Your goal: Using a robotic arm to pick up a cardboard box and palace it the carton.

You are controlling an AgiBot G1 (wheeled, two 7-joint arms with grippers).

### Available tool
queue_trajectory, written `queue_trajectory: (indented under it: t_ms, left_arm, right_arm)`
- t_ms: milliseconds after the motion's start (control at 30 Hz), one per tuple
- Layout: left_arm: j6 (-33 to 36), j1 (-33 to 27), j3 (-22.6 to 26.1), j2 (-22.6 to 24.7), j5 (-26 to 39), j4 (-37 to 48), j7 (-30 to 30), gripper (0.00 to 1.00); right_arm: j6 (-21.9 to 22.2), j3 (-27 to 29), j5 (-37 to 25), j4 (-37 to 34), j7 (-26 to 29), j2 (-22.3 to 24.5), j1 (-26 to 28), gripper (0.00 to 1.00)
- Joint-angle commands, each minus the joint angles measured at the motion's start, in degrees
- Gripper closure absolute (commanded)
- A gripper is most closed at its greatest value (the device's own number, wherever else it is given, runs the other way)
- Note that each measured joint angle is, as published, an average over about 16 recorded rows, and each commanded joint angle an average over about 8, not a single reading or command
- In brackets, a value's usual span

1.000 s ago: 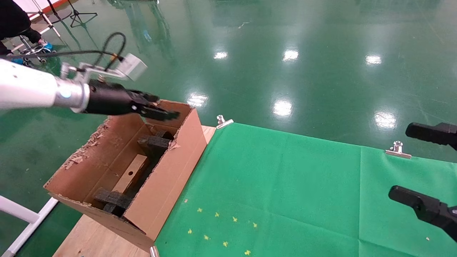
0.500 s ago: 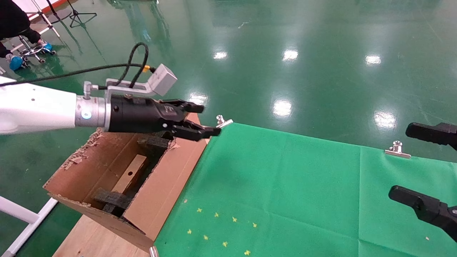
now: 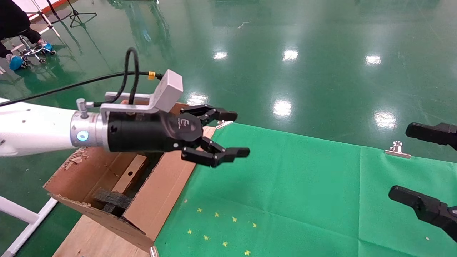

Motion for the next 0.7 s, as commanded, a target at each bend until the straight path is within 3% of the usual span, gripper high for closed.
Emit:
queue_trajectory:
  t_ms: [33, 400, 700]
  left_arm:
    - [0.9, 2.0, -2.0, -0.2, -1.6, -2.0, 0.9, 0.0]
    - [5.5, 12.4, -12.7, -1.1, -10.0, -12.5, 5.7, 0.0]
    - [7.4, 16.6, -16.9, -1.5, -13.4, -16.7, 7.3, 0.0]
  right_arm:
    - [0.0, 0.0, 0.0, 0.0, 0.0, 0.0, 0.0, 0.0]
    - [0.0, 0.0, 0.0, 0.0, 0.0, 0.0, 0.0, 0.0]
    - [0.0, 0.0, 0.0, 0.0, 0.0, 0.0, 0.0, 0.0]
